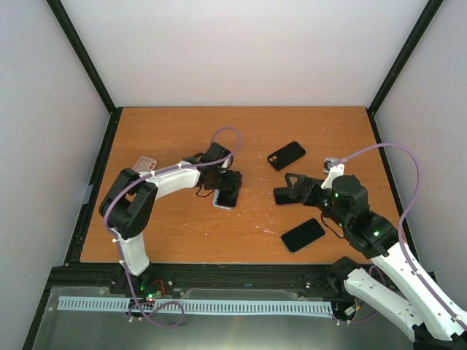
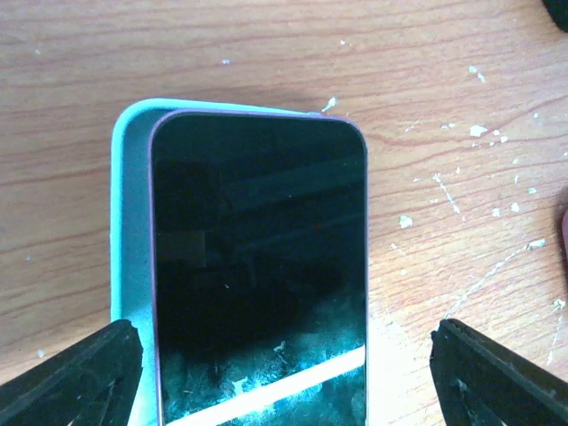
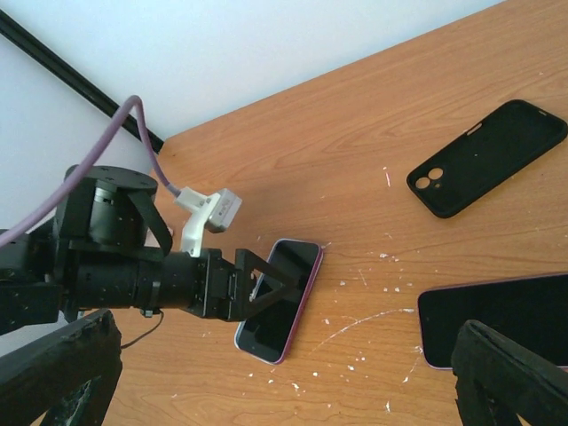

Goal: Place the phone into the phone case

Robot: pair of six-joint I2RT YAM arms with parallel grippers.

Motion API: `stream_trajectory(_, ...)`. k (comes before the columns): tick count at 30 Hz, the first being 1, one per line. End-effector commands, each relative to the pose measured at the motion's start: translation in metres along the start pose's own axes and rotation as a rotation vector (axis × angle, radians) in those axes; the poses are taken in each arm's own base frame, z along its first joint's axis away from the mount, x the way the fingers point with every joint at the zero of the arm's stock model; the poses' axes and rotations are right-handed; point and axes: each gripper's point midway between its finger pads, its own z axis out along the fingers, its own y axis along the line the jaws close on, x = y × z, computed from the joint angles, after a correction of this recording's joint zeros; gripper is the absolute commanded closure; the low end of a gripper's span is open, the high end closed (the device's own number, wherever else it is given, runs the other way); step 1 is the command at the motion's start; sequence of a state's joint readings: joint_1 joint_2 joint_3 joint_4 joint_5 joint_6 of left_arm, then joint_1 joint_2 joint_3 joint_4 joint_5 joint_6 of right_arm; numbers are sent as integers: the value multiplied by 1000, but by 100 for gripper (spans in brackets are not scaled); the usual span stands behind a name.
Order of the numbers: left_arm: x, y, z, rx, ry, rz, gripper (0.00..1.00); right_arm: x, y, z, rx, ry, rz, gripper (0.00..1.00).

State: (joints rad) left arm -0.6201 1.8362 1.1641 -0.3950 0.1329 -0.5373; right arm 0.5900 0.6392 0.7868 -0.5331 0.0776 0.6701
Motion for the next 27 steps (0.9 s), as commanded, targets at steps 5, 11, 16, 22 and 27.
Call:
stream_trajectory(5, -10, 13, -20, -28, -60, -23, 12, 16, 6, 15, -36, 70, 25, 1)
stream_trajectory(11, -14, 26, -36, 138, -91, -90, 23, 42, 9, 41, -65, 184, 36, 22)
stream_trajectory(16, -7, 39, -26, 126, -69, -96, 24, 65, 7, 67, -83, 256, 68, 42)
stream_trajectory(22, -3, 52, -26, 199, -75, -120, 27, 105, 7, 102, -132, 397, 93, 52)
stream_trajectory(27, 7, 46, -16, 262, -37, -95, 31, 124, -6, 131, -82, 445, 88, 56)
